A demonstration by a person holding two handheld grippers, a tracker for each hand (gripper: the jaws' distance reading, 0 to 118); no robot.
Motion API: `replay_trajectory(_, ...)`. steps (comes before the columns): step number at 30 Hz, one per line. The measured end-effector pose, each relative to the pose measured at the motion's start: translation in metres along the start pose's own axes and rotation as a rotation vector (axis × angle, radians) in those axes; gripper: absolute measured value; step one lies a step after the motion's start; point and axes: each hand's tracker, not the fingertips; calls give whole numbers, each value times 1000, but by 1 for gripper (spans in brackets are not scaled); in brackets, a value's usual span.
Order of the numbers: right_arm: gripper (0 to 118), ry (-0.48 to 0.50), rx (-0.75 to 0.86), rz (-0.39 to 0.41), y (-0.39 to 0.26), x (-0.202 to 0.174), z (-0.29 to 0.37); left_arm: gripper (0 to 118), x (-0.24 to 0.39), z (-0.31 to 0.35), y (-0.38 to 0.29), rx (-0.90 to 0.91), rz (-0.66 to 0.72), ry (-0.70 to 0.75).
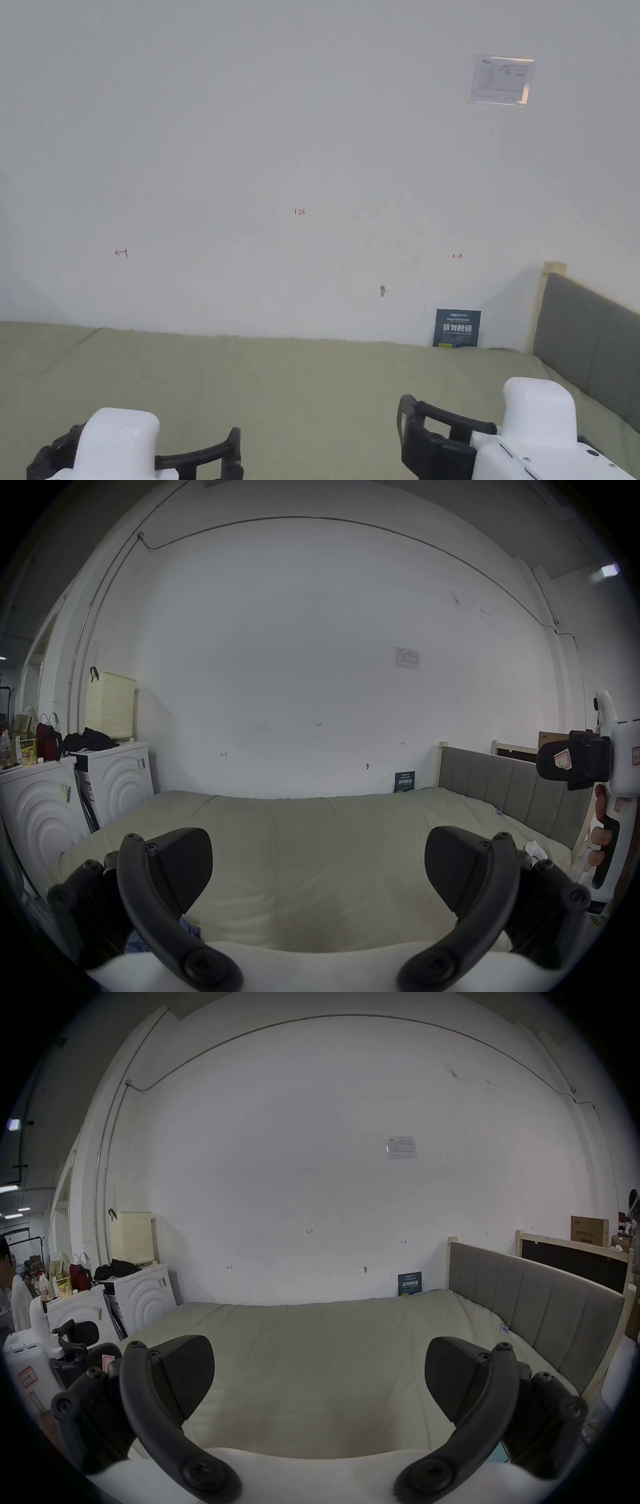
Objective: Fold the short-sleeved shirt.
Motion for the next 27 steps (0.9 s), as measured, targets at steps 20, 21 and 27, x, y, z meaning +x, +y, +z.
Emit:
replay_trajectory(20,118,-113,-31,117,-25,14,-20,118,5,0,-6,1,2,4)
replay_trajectory(21,118,-86,-27,105,-27,14,-21,118,6,-1,-7,-2,-4,4)
replay_trajectory(27,118,-90,22,128,-30,9,-18,118,11,0,-9,4,-27,0)
